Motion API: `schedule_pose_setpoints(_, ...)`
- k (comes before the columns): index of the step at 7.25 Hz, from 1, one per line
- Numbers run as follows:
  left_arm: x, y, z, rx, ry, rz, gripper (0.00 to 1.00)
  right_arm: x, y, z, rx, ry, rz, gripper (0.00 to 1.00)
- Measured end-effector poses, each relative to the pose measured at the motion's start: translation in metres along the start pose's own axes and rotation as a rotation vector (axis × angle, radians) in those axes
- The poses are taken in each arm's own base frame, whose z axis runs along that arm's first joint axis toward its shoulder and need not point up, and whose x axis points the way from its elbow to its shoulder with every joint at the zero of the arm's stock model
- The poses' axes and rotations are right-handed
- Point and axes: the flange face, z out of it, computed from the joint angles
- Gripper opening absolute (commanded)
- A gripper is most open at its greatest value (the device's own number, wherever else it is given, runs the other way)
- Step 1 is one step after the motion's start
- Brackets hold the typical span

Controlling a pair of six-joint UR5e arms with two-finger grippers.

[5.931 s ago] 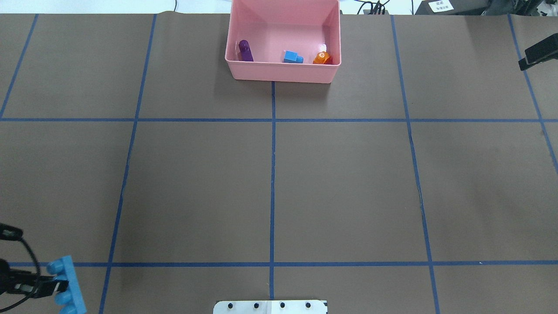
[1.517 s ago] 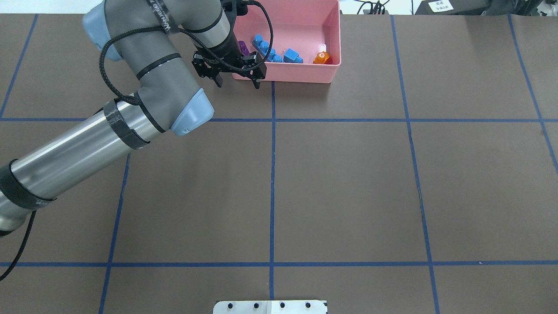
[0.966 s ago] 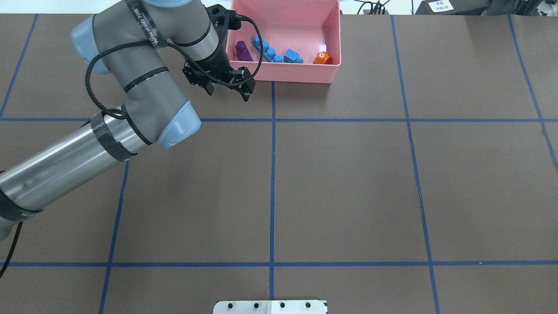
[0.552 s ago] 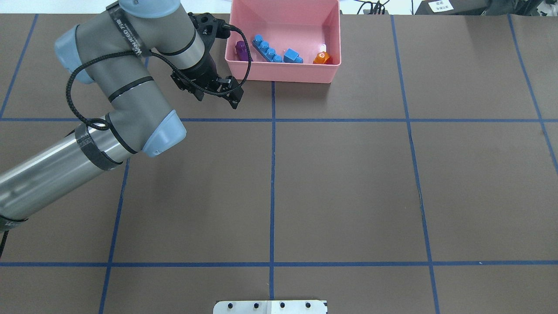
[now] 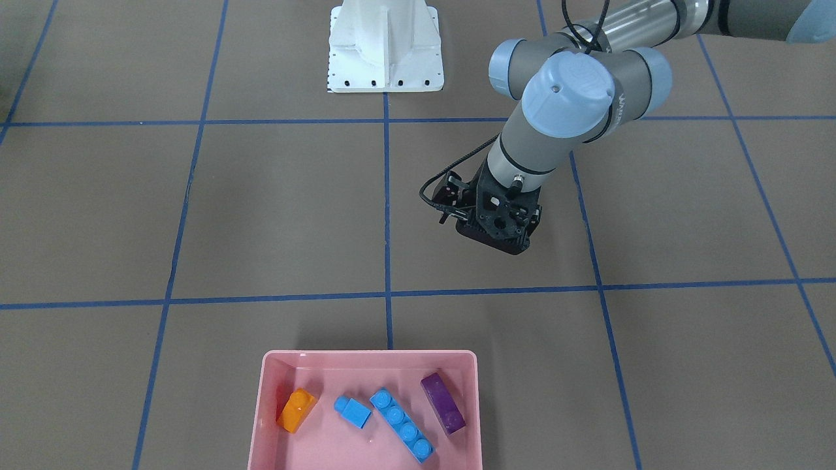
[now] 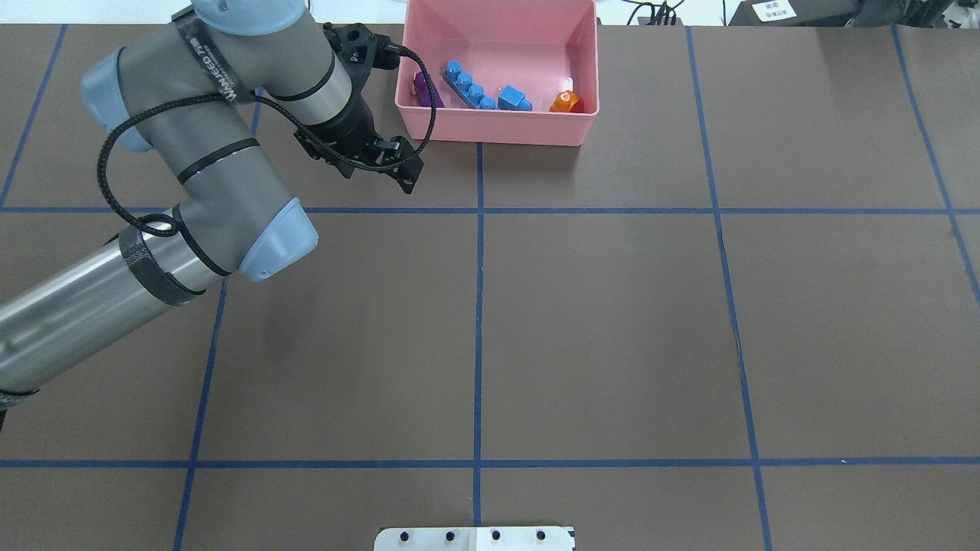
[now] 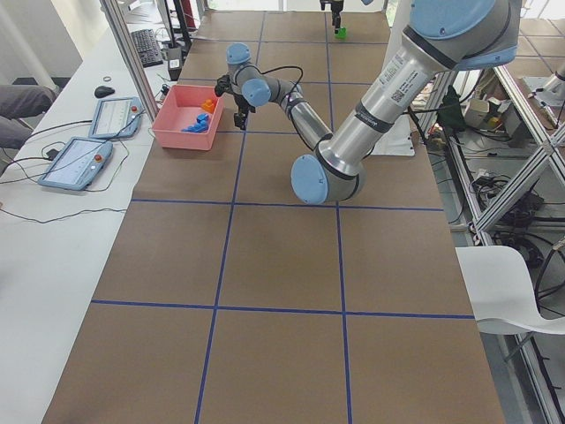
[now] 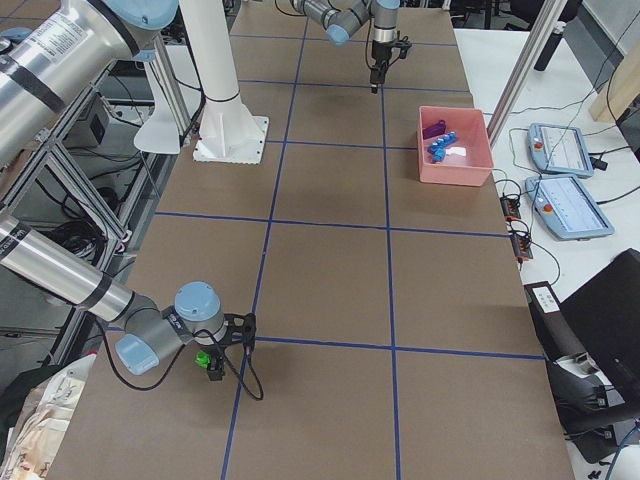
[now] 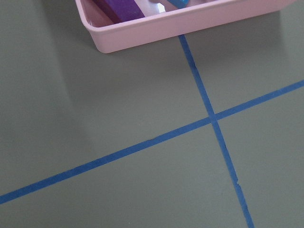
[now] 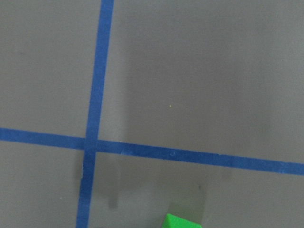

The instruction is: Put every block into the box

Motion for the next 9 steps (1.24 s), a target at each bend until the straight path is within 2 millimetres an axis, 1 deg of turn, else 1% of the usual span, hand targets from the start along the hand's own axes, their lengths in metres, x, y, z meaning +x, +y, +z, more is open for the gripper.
schedule_pose_setpoints(1,0.001,0.0,-0.001,0.001,0.001,0.001,1.0,-0.001,0.001,0.003,-0.014,0.001,-0.008,0.26)
schedule_pose_setpoints(4,0.002,0.0,-0.001,0.001,0.003,0.003,1.0,0.01,0.012,0.01,-0.053,0.025,-0.015,0.1)
schedule_pose_setpoints(5,0.002,0.001,-0.001,0.001,0.004,0.003,1.0,0.015,0.017,0.012,-0.062,0.036,-0.018,0.0)
schedule_pose_setpoints(7,0.003,0.002,-0.003,0.004,0.006,0.006,1.0,0.02,0.021,0.013,-0.068,0.052,-0.021,0.0)
schedule_pose_setpoints(9,0.001,0.006,-0.005,0.005,0.006,0.006,1.0,0.019,0.018,0.008,-0.009,0.052,-0.052,0.0)
